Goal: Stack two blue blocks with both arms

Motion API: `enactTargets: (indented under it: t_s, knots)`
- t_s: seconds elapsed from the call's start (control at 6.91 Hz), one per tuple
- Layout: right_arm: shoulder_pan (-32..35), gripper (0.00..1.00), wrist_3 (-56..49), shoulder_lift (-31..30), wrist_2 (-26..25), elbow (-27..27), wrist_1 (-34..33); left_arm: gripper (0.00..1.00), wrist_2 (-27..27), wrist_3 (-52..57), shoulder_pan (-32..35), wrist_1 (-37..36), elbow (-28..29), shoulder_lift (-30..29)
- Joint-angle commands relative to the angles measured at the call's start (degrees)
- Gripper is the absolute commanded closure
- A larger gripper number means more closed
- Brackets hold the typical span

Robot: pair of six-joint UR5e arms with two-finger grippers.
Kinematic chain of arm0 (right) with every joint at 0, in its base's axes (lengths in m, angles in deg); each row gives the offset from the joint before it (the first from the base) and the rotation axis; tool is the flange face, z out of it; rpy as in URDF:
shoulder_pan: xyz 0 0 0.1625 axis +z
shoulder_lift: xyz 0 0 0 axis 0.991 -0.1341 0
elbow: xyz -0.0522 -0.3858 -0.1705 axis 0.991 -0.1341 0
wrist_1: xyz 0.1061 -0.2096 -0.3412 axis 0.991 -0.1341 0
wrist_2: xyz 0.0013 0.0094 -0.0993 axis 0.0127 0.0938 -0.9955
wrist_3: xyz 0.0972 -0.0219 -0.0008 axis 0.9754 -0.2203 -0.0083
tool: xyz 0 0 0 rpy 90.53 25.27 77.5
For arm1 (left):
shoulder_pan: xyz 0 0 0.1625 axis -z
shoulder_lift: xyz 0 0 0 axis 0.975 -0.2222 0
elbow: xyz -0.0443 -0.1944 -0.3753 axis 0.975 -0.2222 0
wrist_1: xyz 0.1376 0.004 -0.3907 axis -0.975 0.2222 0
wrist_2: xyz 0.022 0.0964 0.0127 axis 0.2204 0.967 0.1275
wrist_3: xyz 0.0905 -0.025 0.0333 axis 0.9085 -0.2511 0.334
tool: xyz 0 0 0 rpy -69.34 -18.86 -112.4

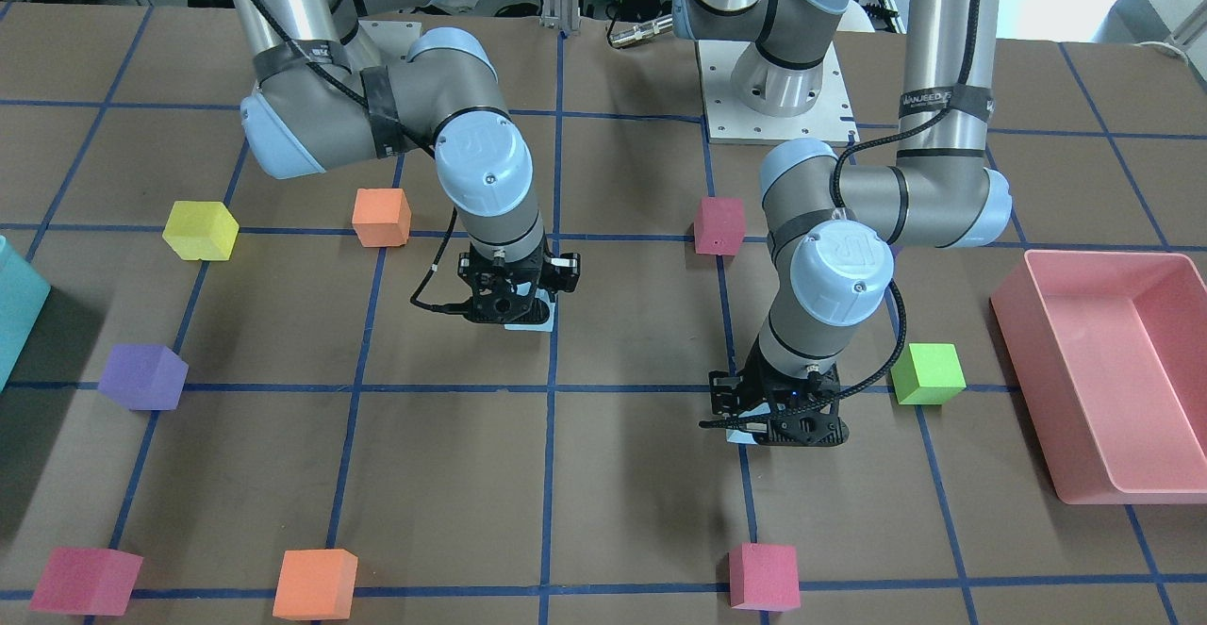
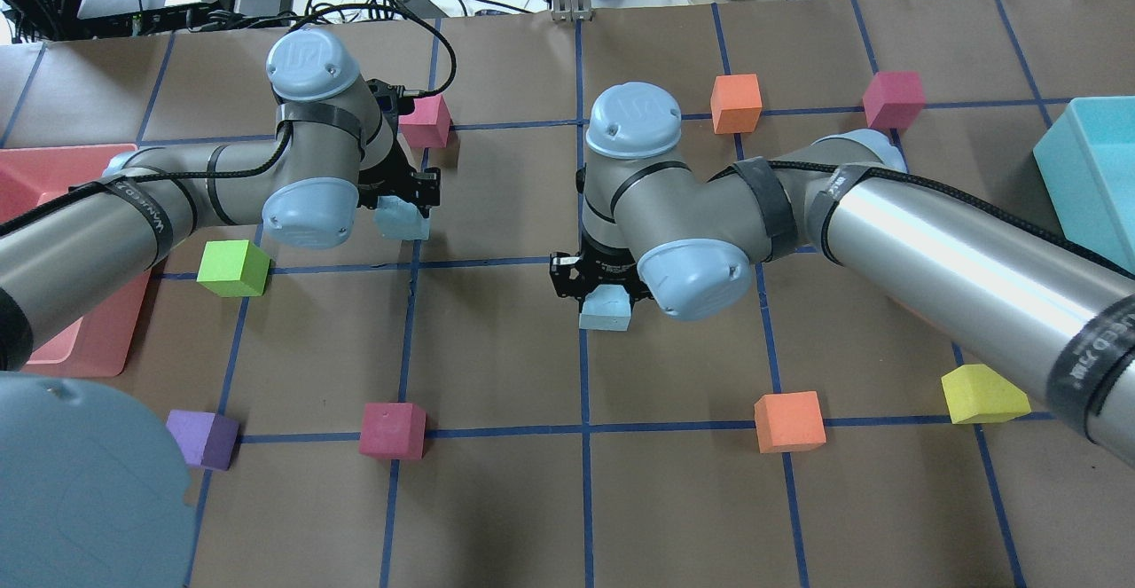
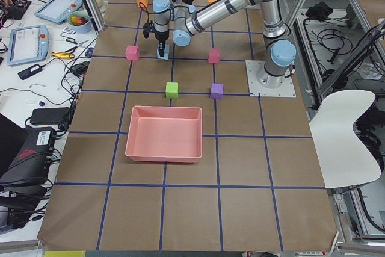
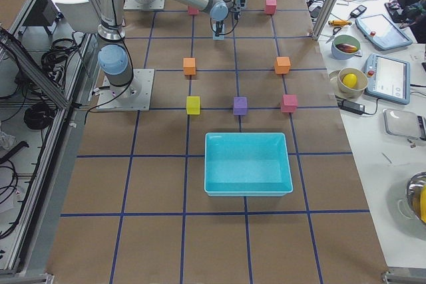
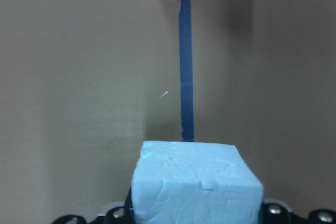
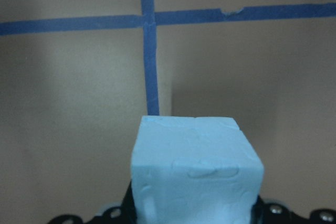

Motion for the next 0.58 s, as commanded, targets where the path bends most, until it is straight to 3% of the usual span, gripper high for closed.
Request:
enactTargets:
  t_s: [0.0, 0.29, 0.43]
  knots:
    - [2.3, 1.00, -0.7, 0.5, 0.0, 2.5, -3.5, 0.78, 0.0, 0.1, 0.0, 0.1, -0.1, 0.1]
    - [2.3, 1.00, -1.0, 1.2, 0.1, 6.3, -11.0, 0.78, 0.0, 0.0, 0.1, 0.1, -0.1, 0.2]
    - [2.3, 0.88, -1.0, 1.3, 0.1, 6.4, -11.0, 0.78, -0.1, -0.6, 0.1, 0.4, 0.0, 0.6]
